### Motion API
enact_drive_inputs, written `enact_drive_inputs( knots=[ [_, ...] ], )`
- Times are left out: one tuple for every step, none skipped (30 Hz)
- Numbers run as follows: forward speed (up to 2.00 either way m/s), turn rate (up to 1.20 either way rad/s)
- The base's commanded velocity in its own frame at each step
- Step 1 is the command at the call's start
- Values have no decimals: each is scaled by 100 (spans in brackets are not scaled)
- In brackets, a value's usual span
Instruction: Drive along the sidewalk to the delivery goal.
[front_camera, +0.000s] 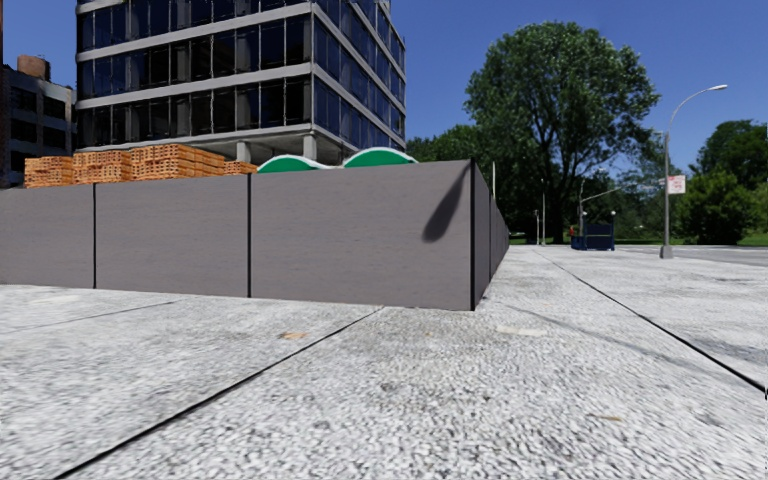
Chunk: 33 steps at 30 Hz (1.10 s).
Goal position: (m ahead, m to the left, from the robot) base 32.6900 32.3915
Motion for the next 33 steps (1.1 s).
enact_drive_inputs(
  knots=[
    [128,51],
    [128,51],
    [128,51],
    [128,51],
    [128,51],
    [128,51],
    [128,51],
    [128,52],
    [128,53],
    [128,53],
    [128,53],
    [128,54],
    [128,55],
    [128,57],
    [128,58],
    [128,58],
    [128,59],
    [128,61],
    [128,62],
    [128,62],
    [128,63],
    [128,64],
    [128,64],
    [128,64],
    [128,64],
    [128,64],
    [128,64],
    [128,64],
    [128,64],
    [128,64],
    [128,64],
    [128,64],
    [128,64]
  ],
)
